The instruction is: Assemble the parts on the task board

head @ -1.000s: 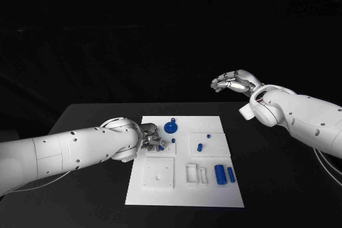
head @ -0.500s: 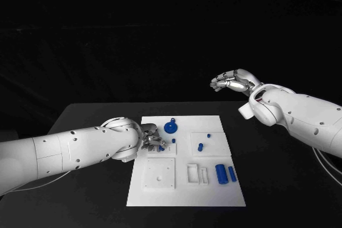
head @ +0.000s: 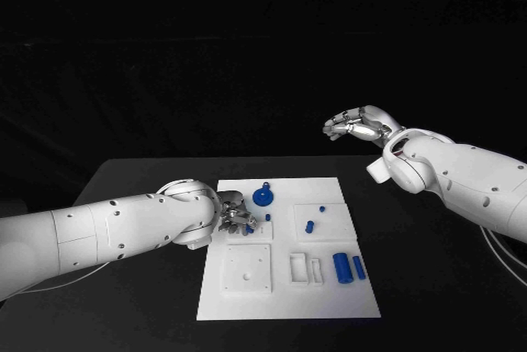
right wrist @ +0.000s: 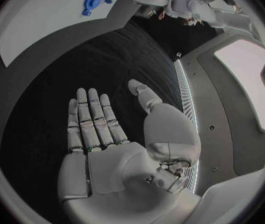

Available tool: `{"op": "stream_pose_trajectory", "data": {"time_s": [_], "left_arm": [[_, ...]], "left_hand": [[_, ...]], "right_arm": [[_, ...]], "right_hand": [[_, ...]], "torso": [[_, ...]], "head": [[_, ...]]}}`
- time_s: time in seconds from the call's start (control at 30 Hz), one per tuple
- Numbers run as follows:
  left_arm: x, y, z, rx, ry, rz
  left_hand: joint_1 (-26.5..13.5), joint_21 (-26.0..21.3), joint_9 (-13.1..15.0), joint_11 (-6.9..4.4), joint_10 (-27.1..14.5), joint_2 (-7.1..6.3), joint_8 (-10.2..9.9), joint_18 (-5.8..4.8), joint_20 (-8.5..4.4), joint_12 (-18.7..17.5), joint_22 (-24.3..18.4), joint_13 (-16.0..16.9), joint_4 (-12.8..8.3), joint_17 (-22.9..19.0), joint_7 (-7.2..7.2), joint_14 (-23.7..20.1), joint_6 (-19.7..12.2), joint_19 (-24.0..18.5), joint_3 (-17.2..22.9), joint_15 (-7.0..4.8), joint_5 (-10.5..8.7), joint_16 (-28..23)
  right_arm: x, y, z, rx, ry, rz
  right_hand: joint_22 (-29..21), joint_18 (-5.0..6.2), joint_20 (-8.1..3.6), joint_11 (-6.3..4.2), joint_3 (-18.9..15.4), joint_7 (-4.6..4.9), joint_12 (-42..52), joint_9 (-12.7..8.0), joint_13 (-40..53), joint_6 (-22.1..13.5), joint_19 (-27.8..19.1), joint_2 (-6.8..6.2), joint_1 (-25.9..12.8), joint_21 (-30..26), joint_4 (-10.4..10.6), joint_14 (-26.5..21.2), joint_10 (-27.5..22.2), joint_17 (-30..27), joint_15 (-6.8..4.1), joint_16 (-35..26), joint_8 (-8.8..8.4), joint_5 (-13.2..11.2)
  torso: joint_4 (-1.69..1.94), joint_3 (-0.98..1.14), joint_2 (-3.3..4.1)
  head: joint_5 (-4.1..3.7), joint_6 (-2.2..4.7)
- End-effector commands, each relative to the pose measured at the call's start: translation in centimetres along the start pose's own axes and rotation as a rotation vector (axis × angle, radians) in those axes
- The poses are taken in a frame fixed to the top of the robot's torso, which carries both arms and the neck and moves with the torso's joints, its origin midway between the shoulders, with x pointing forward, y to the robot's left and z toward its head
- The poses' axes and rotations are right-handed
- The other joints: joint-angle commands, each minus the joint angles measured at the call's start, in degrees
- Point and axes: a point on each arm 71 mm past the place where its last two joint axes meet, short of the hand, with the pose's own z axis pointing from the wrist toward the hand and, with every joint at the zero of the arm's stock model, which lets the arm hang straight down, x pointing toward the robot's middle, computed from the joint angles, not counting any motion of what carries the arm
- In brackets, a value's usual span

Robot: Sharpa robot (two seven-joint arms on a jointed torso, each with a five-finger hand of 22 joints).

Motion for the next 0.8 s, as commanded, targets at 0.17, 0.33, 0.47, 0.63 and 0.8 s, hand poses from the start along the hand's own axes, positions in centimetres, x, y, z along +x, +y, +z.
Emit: {"op": "stream_pose_trajectory", "data": {"time_s": [0.17,0.33,0.47,0.63,0.8], "left_arm": [[0.98,-0.19,0.11,0.007,0.058,0.011],[0.99,-0.21,0.12,0.008,0.059,0.010],[1.01,-0.21,0.11,0.008,0.062,0.011],[1.00,-0.18,0.12,0.007,0.063,0.011],[0.95,-0.10,0.14,0.004,0.061,0.010]], "left_hand": [[-1.45,-0.23,-0.13,-2.28,-2.75,-1.01,0.00,0.49,-6.98,0.46,0.13,-0.17,2.19,-0.31,-4.22,2.01,6.94,0.16,0.36,-2.74,-4.13,0.51],[-2.24,-0.29,-0.18,-2.27,-2.80,-1.56,0.01,0.50,-6.97,0.51,0.21,-0.22,3.66,-0.45,-4.21,1.93,6.92,0.05,0.29,-2.73,-4.56,0.60],[-2.93,-0.28,-0.21,-2.28,-2.83,-2.08,0.02,0.52,-6.97,0.56,0.29,-0.24,4.51,-0.54,-4.20,1.89,6.90,-0.02,0.09,-2.74,-4.86,0.68],[-2.93,-0.26,-0.21,-2.29,-2.84,-2.49,0.03,0.57,-7.00,0.59,0.35,-0.25,4.44,-0.57,-4.22,1.87,6.88,-0.05,0.10,-2.75,-4.86,0.71],[-3.00,-0.24,-0.21,-2.30,-2.85,-2.99,0.04,0.60,-7.02,0.61,0.39,-0.26,4.44,-0.61,-4.22,1.85,6.86,-0.06,0.04,-2.76,-4.96,0.75]], "right_arm": [[0.15,0.10,0.02,-0.008,0.018,0.005],[0.16,0.11,0.02,-0.008,0.018,0.005],[0.18,0.10,0.03,-0.007,0.020,0.005],[0.17,0.09,0.04,-0.007,0.020,0.005],[0.23,0.07,0.05,-0.007,0.021,0.006]], "right_hand": [[0.06,-0.73,0.01,0.10,-0.17,1.69,-0.33,-0.09,-0.07,-0.27,-0.40,-0.03,-0.54,-0.33,0.05,-0.48,0.35,-0.08,0.09,-0.16,0.11,0.30],[0.08,-0.72,0.01,0.10,-0.16,1.69,-0.36,-0.10,-0.07,-0.29,-0.44,-0.02,-0.51,-0.35,0.02,-0.51,0.35,-0.09,0.10,-0.17,0.10,0.37],[0.10,-0.72,0.01,0.10,-0.14,1.69,-0.38,-0.11,-0.07,-0.29,-0.47,-0.01,-0.48,-0.38,-0.02,-0.54,0.37,-0.11,0.11,-0.18,0.11,0.46],[0.12,-0.72,0.02,0.10,-0.13,1.69,-0.42,-0.13,-0.07,-0.30,-0.51,-0.02,-0.45,-0.40,-0.05,-0.58,0.38,-0.13,0.12,-0.20,0.11,0.56],[0.13,-0.71,0.03,0.10,-0.12,1.69,-0.43,-0.13,-0.07,-0.30,-0.52,-0.01,-0.44,-0.42,-0.06,-0.59,0.39,-0.14,0.13,-0.20,0.11,0.62]], "torso": [[-0.05,0.04,-0.01],[-0.01,0.05,-0.01],[-0.01,0.08,-0.02],[-0.03,0.07,-0.02],[-0.02,0.10,-0.02]], "head": [[0.04,-0.16],[-0.04,-0.05],[-0.07,-0.09],[-0.07,-0.07],[-0.07,-0.08]]}}
